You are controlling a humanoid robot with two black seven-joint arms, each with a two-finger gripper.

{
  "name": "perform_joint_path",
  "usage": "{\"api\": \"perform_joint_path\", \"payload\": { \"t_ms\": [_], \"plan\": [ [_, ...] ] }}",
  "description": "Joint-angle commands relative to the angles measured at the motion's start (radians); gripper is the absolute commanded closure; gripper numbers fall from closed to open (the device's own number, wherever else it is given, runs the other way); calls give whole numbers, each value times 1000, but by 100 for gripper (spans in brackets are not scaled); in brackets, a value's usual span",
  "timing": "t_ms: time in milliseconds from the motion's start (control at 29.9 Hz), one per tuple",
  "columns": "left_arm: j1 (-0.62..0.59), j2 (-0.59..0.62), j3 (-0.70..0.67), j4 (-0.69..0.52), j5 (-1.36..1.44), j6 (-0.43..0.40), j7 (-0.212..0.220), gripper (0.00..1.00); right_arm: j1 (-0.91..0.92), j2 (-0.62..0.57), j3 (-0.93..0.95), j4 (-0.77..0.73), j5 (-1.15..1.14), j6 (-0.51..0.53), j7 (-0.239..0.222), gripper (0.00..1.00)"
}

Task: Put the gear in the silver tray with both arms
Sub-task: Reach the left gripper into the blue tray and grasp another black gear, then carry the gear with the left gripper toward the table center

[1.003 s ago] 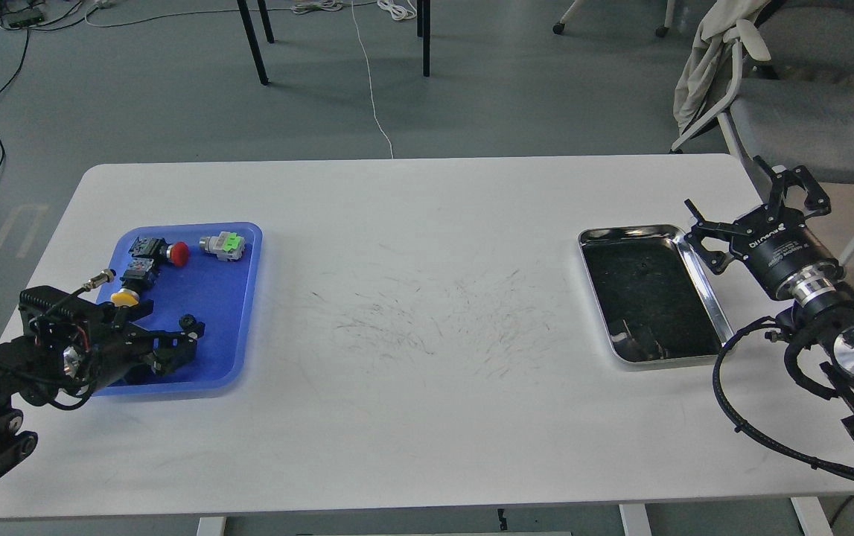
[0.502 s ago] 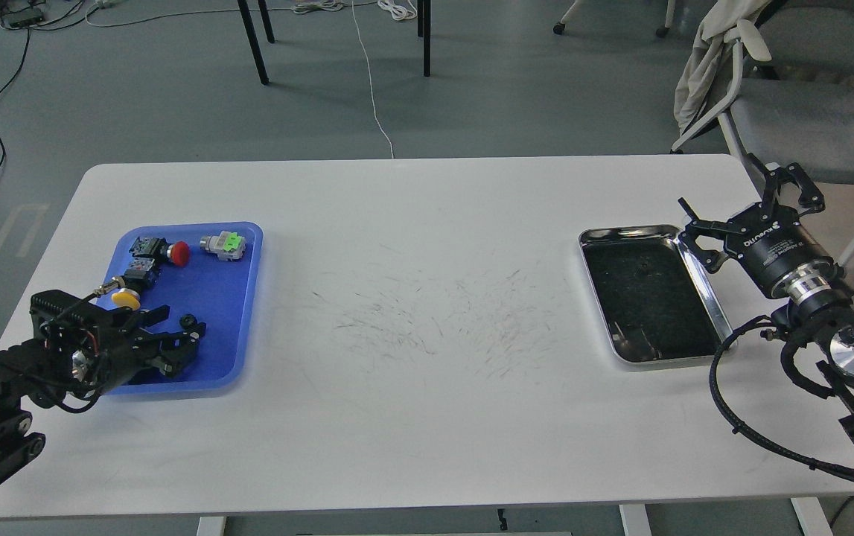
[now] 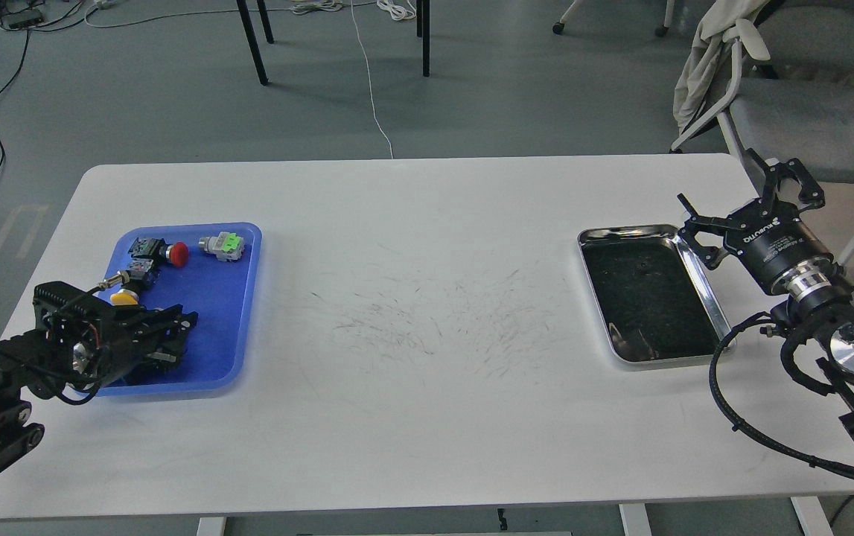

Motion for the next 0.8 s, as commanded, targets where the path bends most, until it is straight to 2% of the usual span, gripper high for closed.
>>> {"api": "perform_joint_path", "payload": {
  "t_ms": [0,167,435,535,602,769],
  "plan": [
    [-9,5,-3,-9,-1,0,-3,91,2,0,0,0,-1,0,0,3],
    [-72,70,-4,-55,-49,-1,-6,91,6,0,2,11,0,0,0,3],
    [-268,216,-9,-329,-127,-95,32,91,21,-15,5,24,-1,0,0,3],
    [-370,208,-11,-417,-130,-141,78,91,29,-18,11,18,-1,0,0,3],
    [-425,176,-15,-466,-132,-196,126,91,37,-31,11,12,-1,0,0,3],
    [-460,-72,-9,-469,-164,-227,249,91,41,-40,9,12,-1,0,0,3]
  ]
}}
